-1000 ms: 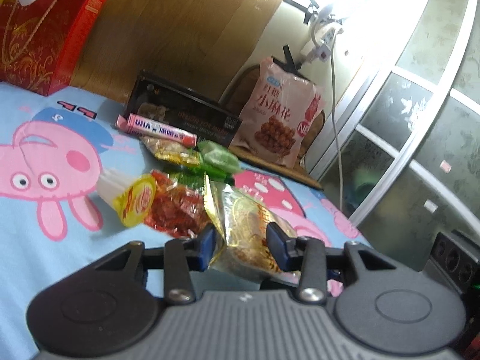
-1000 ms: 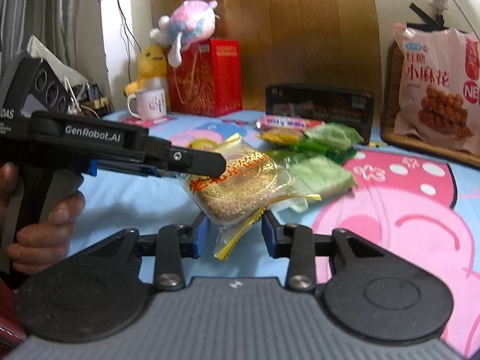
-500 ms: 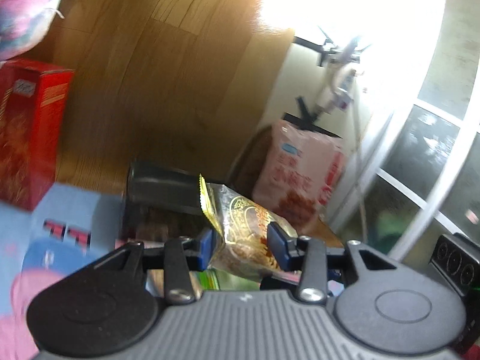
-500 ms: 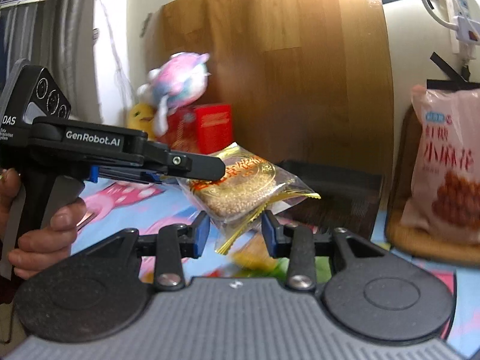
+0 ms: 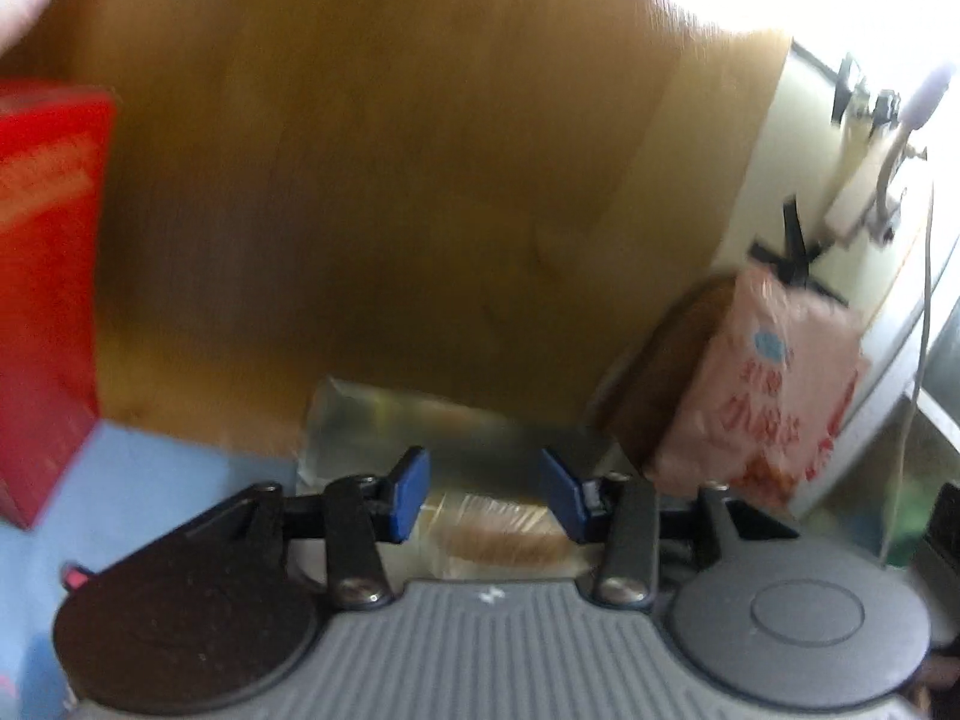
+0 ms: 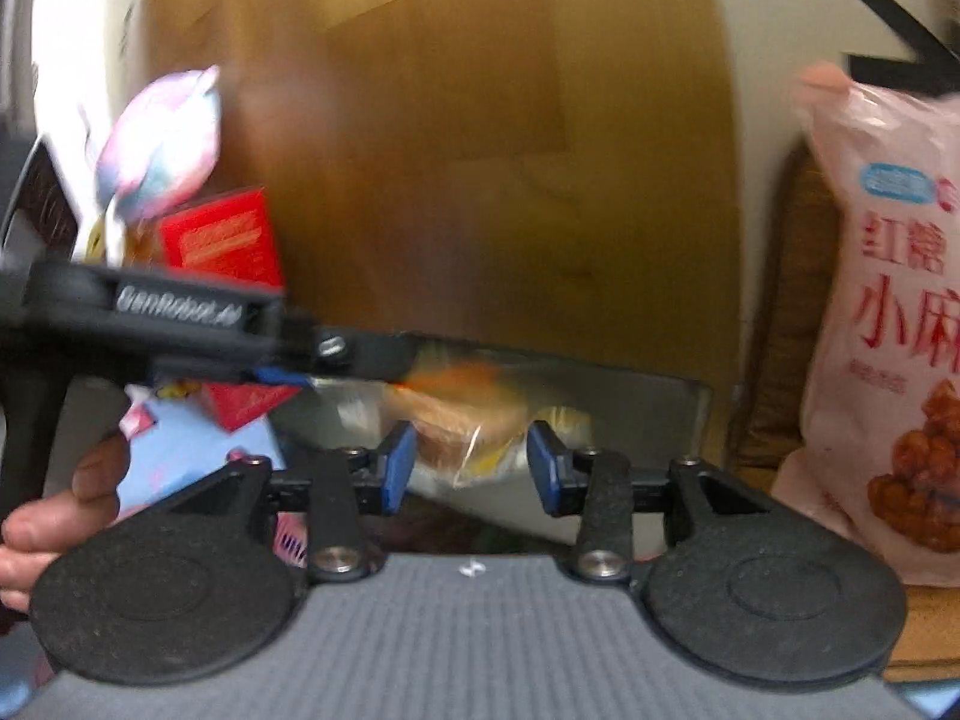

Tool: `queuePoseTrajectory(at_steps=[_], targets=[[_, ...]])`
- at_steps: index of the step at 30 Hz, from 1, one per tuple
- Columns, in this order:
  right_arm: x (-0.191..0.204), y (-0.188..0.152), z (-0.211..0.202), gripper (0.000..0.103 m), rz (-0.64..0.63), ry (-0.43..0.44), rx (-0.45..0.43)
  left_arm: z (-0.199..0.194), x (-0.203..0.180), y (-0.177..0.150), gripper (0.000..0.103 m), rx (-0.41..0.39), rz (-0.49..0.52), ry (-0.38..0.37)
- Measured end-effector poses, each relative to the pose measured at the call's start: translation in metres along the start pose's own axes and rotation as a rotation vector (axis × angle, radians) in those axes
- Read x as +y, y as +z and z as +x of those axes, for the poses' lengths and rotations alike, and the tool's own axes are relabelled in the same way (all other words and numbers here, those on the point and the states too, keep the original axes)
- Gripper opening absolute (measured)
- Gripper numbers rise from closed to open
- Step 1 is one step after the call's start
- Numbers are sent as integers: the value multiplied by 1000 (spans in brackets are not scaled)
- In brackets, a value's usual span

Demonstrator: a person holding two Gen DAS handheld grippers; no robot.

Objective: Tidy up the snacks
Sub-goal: 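Lower the gold pastry bag into the black tin box while right tool steadies the box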

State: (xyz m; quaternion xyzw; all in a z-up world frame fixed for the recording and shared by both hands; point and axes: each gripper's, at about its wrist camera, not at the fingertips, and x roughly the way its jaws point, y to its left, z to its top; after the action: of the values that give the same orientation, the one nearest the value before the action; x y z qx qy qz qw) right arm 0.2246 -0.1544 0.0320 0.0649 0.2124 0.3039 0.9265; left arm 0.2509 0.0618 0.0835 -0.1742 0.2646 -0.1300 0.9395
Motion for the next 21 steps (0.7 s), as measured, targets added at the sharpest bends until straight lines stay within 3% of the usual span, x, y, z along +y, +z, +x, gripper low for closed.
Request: queuePoseTrajectory(at_steps=[3,6,10,12,14,16,21], targets=[[-23,-6,-24,60,110,-22,-98,-6,21,1,48,-31,-53,87],[-48,-17,-33,65,242,-48,-113,10,40,-5,48,50,-110,141],[-74,-36,-16,67,449,-3,-22,30,40,-22,49,144,-89,159],[-80,-46,-5,70,525,17,41,31,33,-26,49,138,-70,157],[-83,-54,-1,83,598,31,54,31,29,-25,48,154,-75,178],[-85,-63,0,85,675,49,71,28,26,-28,48,158,-67,198],[-78,-63,-9,85,692,68,88,6,19,-37,48,162,-31,233]])
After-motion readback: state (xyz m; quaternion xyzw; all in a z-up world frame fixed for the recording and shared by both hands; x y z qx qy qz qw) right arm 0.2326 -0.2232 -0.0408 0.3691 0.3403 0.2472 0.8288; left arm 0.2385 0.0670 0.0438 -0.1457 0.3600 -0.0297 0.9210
